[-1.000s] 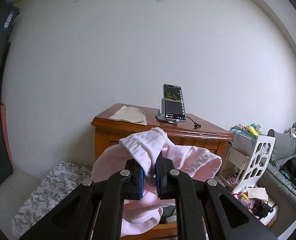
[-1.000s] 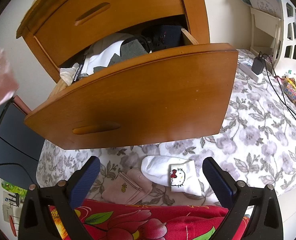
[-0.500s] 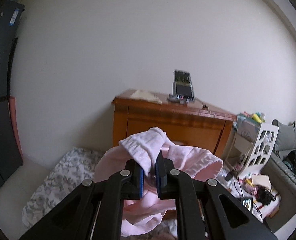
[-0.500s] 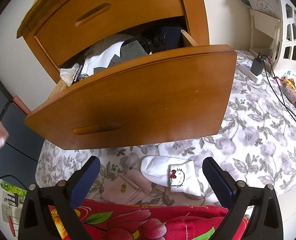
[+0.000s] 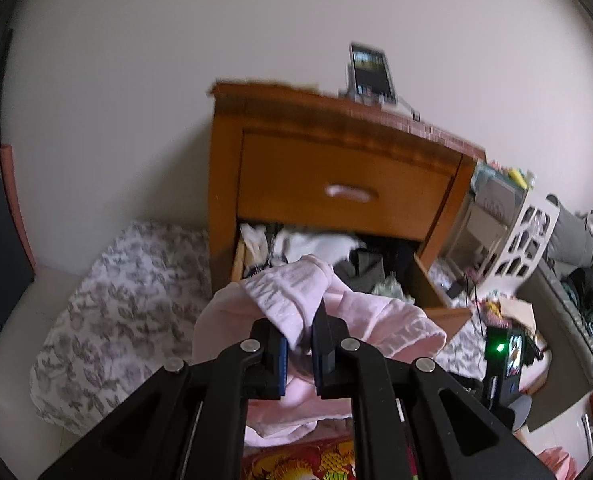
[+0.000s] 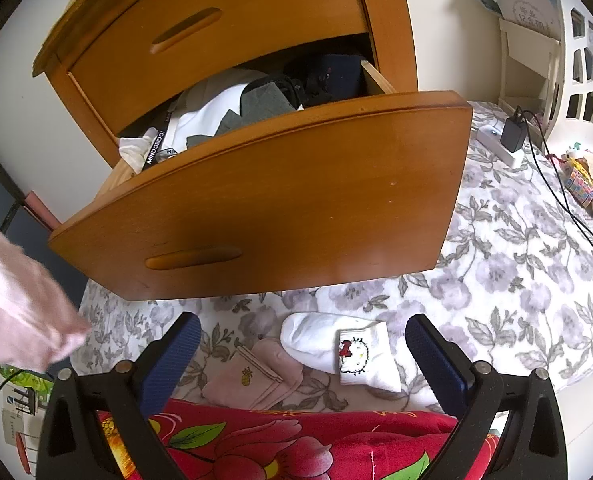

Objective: Organize soft objects
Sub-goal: 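Lower the pink shirt onto the bedspread and open the left gripper, then withdraw both grippers from the clothes on the bedspread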

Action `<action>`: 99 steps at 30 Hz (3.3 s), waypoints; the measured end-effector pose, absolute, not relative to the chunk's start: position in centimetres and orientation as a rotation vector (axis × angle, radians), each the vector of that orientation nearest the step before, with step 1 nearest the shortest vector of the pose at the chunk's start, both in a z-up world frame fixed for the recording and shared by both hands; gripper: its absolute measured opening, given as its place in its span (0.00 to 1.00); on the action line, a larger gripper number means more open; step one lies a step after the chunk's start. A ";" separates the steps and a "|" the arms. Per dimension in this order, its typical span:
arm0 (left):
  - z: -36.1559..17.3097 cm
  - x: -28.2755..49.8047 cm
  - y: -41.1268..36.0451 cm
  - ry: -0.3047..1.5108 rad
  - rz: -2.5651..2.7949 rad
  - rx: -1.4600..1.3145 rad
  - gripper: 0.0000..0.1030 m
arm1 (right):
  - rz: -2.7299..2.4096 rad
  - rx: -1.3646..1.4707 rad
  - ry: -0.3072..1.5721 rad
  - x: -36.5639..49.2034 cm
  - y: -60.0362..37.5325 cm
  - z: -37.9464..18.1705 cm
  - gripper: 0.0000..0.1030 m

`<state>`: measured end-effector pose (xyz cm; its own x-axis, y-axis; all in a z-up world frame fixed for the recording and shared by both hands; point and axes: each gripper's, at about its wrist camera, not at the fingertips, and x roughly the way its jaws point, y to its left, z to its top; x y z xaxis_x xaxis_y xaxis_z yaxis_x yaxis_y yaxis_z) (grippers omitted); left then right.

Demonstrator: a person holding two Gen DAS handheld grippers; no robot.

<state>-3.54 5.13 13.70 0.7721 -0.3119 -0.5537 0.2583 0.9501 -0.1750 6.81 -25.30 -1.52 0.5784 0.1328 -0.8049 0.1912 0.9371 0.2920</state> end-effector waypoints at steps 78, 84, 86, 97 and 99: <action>-0.8 3.0 -2.3 0.972 -0.244 0.001 0.90 | -0.059 0.294 0.964 7.1 -24.5 -1.3 1.00; 0.2 2.5 -1.9 0.930 -0.274 -0.019 0.91 | -0.061 0.285 0.961 7.0 -24.5 -1.3 1.00; 0.5 2.6 -1.5 0.911 -0.265 -0.025 0.91 | -0.062 0.284 0.960 6.9 -24.5 -1.2 1.00; 0.7 2.6 0.5 0.863 -0.182 -0.083 0.92 | -0.044 0.253 0.933 6.8 -24.0 -0.3 1.00; 0.9 2.5 0.8 0.850 -0.190 -0.095 0.92 | -0.037 0.244 0.917 6.6 -23.8 0.0 1.00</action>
<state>2.49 0.77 0.92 0.6441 -0.2045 -0.7371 0.1284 0.9788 -0.1594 6.61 -23.83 0.04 0.6097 0.0721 -0.7893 0.1353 0.9718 0.1933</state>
